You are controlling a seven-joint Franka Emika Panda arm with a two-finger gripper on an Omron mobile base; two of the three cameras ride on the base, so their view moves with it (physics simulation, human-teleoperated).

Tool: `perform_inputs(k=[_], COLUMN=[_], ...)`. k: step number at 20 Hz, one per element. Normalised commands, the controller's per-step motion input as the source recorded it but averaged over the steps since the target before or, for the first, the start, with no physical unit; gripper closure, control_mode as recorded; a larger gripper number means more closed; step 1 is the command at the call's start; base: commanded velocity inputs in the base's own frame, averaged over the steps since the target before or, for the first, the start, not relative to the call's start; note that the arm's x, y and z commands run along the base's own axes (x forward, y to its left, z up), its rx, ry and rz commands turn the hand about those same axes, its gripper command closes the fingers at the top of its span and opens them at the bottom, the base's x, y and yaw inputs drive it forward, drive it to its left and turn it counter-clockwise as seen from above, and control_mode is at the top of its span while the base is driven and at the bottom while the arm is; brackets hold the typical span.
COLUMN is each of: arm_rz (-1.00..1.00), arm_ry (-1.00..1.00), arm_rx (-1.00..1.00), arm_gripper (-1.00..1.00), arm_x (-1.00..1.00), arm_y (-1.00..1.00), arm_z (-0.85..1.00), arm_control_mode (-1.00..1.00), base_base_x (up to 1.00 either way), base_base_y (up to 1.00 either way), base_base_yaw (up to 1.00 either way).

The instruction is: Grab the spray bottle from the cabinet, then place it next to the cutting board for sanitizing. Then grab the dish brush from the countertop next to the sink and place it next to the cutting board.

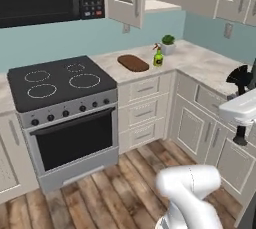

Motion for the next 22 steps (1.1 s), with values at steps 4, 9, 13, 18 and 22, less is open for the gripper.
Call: perform_inputs(k=[4, 9, 13, 18, 22], arm_rz=[0.0, 0.0, 0.0, 0.0, 0.0], arm_ry=[0.0, 0.0, 0.0, 0.0, 0.0], arm_rx=[0.0, 0.0, 0.0, 0.0, 0.0], arm_gripper=[1.0, 1.0, 1.0, 1.0, 1.0], arm_x=[0.0, 0.0, 0.0, 0.0, 0.0], arm_y=[0.0, 0.0, 0.0, 0.0, 0.0], arm_z=[0.0, 0.0, 0.0, 0.0, 0.0], arm_control_mode=[1.0, 1.0, 1.0, 1.0, 1.0], base_base_x=[1.0, 1.0, 1.0, 1.0, 1.0], base_base_y=[-0.21, 0.08, -0.33, -0.64, 0.03], base_base_yaw=[0.0, 0.0, 0.0, 0.0, 0.0])
